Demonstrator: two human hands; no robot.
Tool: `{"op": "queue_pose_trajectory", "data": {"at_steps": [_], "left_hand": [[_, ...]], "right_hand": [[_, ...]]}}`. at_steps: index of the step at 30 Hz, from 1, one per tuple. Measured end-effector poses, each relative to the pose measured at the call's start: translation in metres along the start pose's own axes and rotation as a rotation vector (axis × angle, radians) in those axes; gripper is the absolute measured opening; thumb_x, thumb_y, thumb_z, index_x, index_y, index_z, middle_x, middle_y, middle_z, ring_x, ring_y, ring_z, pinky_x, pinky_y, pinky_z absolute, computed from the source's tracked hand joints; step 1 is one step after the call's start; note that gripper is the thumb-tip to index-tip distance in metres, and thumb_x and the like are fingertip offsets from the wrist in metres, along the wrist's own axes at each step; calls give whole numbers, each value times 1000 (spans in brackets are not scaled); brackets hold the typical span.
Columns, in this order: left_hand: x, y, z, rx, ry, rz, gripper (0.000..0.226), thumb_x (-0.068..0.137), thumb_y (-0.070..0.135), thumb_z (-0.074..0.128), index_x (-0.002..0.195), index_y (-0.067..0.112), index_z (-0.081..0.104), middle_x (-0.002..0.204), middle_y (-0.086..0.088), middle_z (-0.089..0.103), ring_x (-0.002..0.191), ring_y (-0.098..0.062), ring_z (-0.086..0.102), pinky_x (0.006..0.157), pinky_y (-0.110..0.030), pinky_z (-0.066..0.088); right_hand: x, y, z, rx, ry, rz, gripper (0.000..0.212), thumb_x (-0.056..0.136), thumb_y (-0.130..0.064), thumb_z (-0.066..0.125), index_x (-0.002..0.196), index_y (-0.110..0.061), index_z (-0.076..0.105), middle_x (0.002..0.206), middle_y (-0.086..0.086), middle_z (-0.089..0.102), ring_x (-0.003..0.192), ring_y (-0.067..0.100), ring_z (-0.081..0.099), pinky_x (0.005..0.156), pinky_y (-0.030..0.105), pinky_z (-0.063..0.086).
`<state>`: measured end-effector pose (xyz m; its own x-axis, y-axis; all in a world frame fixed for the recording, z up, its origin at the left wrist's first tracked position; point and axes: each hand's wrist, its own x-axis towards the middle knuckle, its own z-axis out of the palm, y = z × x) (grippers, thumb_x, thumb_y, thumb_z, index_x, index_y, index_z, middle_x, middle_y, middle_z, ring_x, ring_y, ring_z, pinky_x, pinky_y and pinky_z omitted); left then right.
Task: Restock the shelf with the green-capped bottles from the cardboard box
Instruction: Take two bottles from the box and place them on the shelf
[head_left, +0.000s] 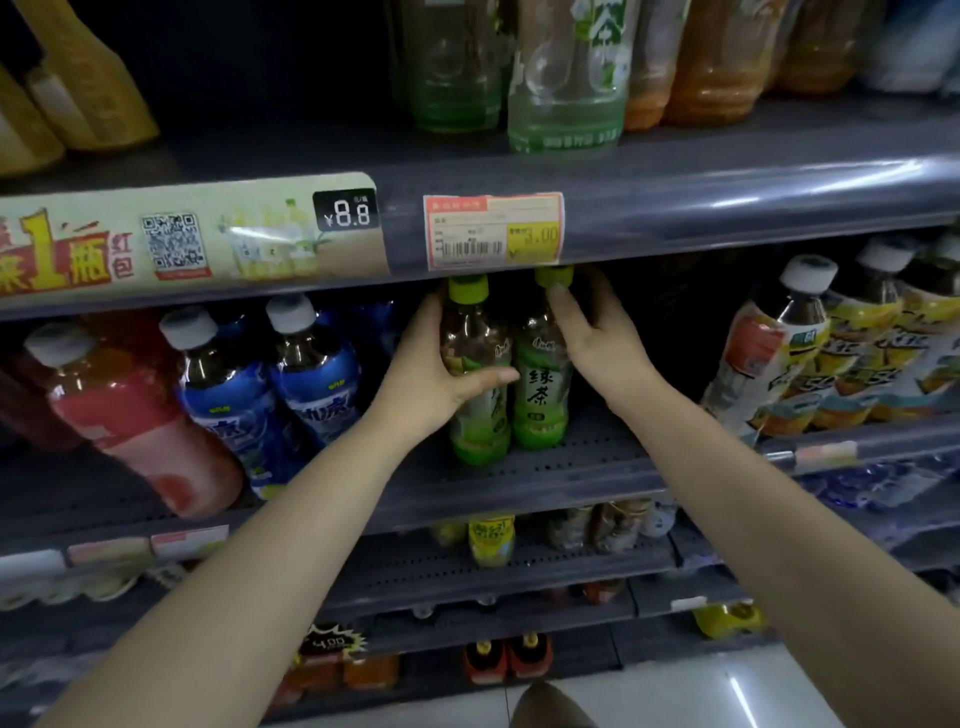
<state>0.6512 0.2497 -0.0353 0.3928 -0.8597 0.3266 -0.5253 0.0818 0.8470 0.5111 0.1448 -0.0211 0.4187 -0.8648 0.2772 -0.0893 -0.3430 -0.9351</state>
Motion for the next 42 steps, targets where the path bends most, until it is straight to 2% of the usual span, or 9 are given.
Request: {"op": "queue_pose_trajectory", "data": {"at_steps": [3,6,10,14,18,21,24,34,42], "left_hand": [[-24,-21,9,36,177,-144,93,59,39,86,133,23,33,135,-2,45,123,-13,46,104,-30,37],[-37,-33,23,96,204,-267,82,58,48,83,125,21,44,126,-2,51,116,-16,50,100,-36,44],[-39,-41,35,139,229,-208,66,68,37,80,123,18,48,122,-2,56,113,-15,52,96,-34,46],[-37,-51,37,-86,264,-192,60,82,18,71,134,18,42,127,4,55,117,-8,52,97,-21,44],[-24,-59,49,-138,279,-172,56,91,14,58,142,20,34,128,14,46,120,1,44,100,-17,37],[-13,-66,61,-76,323,-147,56,94,17,53,145,18,29,137,7,44,129,-8,40,107,-24,32],[2,-72,63,33,324,-146,56,96,19,48,146,14,25,148,-4,39,135,-16,37,109,-24,29],[30,-81,62,-10,296,-210,56,98,19,44,148,18,19,151,-4,36,137,-18,34,114,-34,28],[6,-64,55,-28,245,-316,69,94,32,52,150,23,12,155,1,26,141,-17,27,114,-31,23]], "right_hand": [[-14,18,-1,-19,27,105,68,82,-43,64,137,-15,35,126,-4,49,120,12,45,96,26,37],[-31,42,2,-65,-57,175,85,70,-44,77,136,-13,32,130,2,53,121,17,50,99,34,44],[-37,58,8,-163,-15,118,75,71,-31,80,130,-12,38,125,4,56,115,18,53,88,27,45],[-33,73,9,-186,-48,45,63,76,-35,75,127,-14,45,122,2,60,113,18,56,86,27,47],[-19,84,14,-121,-57,3,56,80,-30,72,128,-14,48,121,1,61,110,13,56,84,17,44],[-8,89,19,-93,-53,-23,54,82,-26,70,129,-12,48,116,-4,60,105,6,54,73,-4,38],[4,94,23,-77,-50,-28,52,84,-23,68,131,-11,47,113,-6,58,105,5,54,69,-8,35],[28,108,35,-41,-26,-30,49,83,-23,69,127,-13,49,110,-5,60,102,6,56,69,-5,38],[6,84,24,-77,16,17,67,78,-29,74,136,-13,44,127,-1,57,113,3,47,90,18,38]]}}
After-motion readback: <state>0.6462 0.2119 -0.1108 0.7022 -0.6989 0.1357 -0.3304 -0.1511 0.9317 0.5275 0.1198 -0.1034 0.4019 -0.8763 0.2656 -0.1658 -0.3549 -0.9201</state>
